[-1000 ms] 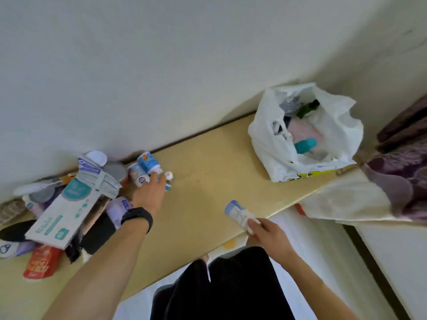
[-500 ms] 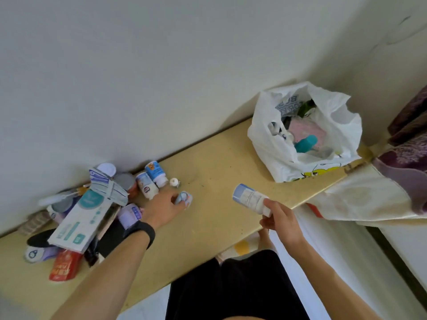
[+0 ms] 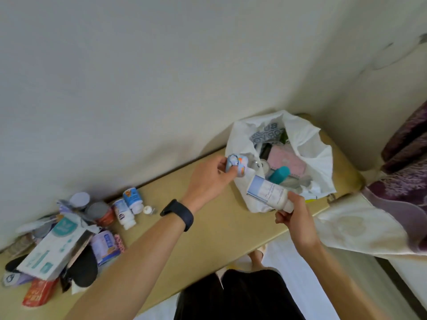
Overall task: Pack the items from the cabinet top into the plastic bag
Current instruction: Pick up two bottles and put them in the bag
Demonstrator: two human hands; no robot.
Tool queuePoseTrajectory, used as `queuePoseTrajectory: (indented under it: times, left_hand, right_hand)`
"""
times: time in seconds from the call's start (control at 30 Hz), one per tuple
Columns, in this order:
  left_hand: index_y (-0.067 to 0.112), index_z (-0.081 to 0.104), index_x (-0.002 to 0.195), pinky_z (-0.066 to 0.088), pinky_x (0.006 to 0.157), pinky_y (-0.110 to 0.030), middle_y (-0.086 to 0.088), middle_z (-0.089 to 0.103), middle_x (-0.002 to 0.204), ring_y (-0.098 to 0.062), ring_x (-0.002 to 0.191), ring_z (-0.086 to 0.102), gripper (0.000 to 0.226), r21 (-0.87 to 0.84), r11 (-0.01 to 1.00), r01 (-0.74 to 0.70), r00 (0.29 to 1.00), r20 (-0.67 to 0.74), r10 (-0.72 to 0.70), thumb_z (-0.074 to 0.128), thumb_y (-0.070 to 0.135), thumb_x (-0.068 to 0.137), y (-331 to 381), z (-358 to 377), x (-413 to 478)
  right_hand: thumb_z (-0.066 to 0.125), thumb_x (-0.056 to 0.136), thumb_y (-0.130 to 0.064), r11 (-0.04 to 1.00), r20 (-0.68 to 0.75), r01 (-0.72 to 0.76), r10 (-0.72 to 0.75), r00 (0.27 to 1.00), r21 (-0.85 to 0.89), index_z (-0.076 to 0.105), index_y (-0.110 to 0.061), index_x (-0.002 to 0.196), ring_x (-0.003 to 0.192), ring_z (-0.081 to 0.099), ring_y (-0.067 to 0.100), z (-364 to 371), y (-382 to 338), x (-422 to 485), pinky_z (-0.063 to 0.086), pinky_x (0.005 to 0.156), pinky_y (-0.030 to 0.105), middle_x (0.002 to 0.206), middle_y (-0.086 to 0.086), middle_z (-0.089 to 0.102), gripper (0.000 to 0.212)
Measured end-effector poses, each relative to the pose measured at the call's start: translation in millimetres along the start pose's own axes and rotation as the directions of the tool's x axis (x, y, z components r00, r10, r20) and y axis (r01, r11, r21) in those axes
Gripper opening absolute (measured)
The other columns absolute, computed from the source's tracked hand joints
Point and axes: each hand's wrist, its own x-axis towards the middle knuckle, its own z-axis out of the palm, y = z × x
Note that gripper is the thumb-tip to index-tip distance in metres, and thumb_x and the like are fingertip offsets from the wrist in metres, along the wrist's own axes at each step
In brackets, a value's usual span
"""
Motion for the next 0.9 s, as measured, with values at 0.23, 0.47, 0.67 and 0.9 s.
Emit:
queuePoseTrajectory:
  times: [0.23,0.47,0.67,0.9]
  left_hand:
    - [0.022,0.06,0.108,0.053,0.076,-0.042,-0.002,0.069,0.104,-0.027,0.094,0.064,0.03,0.38,0.91,-0.165,0.979,0.178,0.103,0.055,0.045,0.09,63.4,101.9,88.5]
    - [0.023,0.034,0.143,0.045,0.086,-0.043,-0.012,0.027,0.15,-0.035,0.11,0.052,0.073,0.705,0.708,-0.055,0.998,0.036,0.042,0.069,0.034,0.08,23.6,142.0,75.8]
    - [0.041,0.019,0.15,0.047,0.064,-0.035,-0.009,0.013,0.157,-0.033,0.087,0.063,0.089,0.568,0.823,0.023,0.978,0.157,-0.136,0.055,-0.003,0.081,19.7,130.5,52.2]
    - [0.036,0.047,0.139,0.048,0.089,-0.038,-0.009,0.051,0.133,-0.029,0.112,0.057,0.038,0.643,0.766,0.023,0.945,0.237,-0.227,0.038,0.034,0.102,17.8,122.9,29.9]
  right_hand:
    - [0.043,0.079,-0.053,0.998,-0.118,0.01,-0.018,0.993,-0.066,0.054,-0.002,0.075,0.061,0.043,0.019,-78.4,-8.6,21.0,0.037,0.065,0.041,0.057,0.001,0.046,0.053]
    - [0.059,0.088,-0.049,0.956,-0.118,0.08,-0.117,0.986,-0.283,0.061,-0.014,0.084,0.065,0.06,0.018,-108.6,-28.0,53.1,0.046,0.059,0.023,0.069,-0.002,0.062,0.035]
    - [0.066,0.085,-0.051,0.712,0.091,0.337,-0.361,0.928,-0.615,0.063,-0.03,0.095,0.075,0.06,0.007,-65.9,-81.3,122.9,0.045,0.062,0.017,0.084,-0.012,0.064,0.023]
    - [0.05,0.091,-0.058,0.223,0.269,0.375,-0.391,0.88,-0.9,0.056,-0.022,0.125,0.095,0.063,0.026,-67.8,-85.4,178.1,0.056,0.078,0.04,0.112,0.006,0.063,0.05]
